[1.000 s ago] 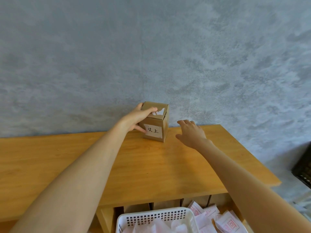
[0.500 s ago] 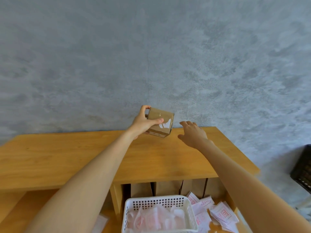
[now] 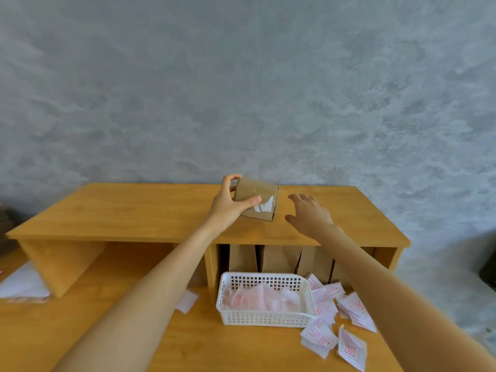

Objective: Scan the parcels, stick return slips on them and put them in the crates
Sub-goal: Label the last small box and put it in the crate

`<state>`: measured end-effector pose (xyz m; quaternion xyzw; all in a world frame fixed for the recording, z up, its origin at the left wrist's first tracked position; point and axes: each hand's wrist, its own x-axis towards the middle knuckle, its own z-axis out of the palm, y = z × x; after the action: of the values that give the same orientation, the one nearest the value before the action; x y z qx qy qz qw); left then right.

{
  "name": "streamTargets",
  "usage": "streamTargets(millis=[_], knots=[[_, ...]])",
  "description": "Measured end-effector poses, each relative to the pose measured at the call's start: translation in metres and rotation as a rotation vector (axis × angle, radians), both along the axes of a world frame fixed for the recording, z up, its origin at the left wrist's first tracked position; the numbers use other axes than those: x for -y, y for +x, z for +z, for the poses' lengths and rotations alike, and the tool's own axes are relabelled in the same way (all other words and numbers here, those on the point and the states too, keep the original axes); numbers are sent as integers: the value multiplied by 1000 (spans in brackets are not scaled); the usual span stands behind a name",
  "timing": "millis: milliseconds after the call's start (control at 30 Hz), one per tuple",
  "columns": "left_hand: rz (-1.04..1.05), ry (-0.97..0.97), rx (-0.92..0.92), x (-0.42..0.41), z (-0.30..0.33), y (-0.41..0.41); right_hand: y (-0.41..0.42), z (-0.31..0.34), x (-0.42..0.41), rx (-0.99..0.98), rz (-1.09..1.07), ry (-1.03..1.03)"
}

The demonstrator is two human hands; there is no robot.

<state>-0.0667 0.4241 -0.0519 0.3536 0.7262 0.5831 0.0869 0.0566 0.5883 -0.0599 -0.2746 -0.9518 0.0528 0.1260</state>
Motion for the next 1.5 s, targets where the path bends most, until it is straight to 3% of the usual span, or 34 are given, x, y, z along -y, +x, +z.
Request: streamTargets(millis=[333,533,667,767,900,967,1167,1500], knots=[[-63,170,241,96,-33,62,58,-11,86,-43,-11,-62],[-87,135,333,135,-85,97,100,-51,131,-104,-67,-296],[-89,83,377,145,-117,122,120,-82,156,-224,-245,-663],[-75,63,377,145,-137,132,126,-99,166,-369,-412,-1149],[-80,42,372,141,-159,138,128,-114,170,-408,-540,-1815],[-82,40,375,140,-167,139,126,-123,167,-400,-551,-1928],[-129,-61,391,139,-181,144,129,-144,164,-356,-580,-1932],[-99,-267,738,134,-173,113,133,-158,166,-379,-318,-1546]])
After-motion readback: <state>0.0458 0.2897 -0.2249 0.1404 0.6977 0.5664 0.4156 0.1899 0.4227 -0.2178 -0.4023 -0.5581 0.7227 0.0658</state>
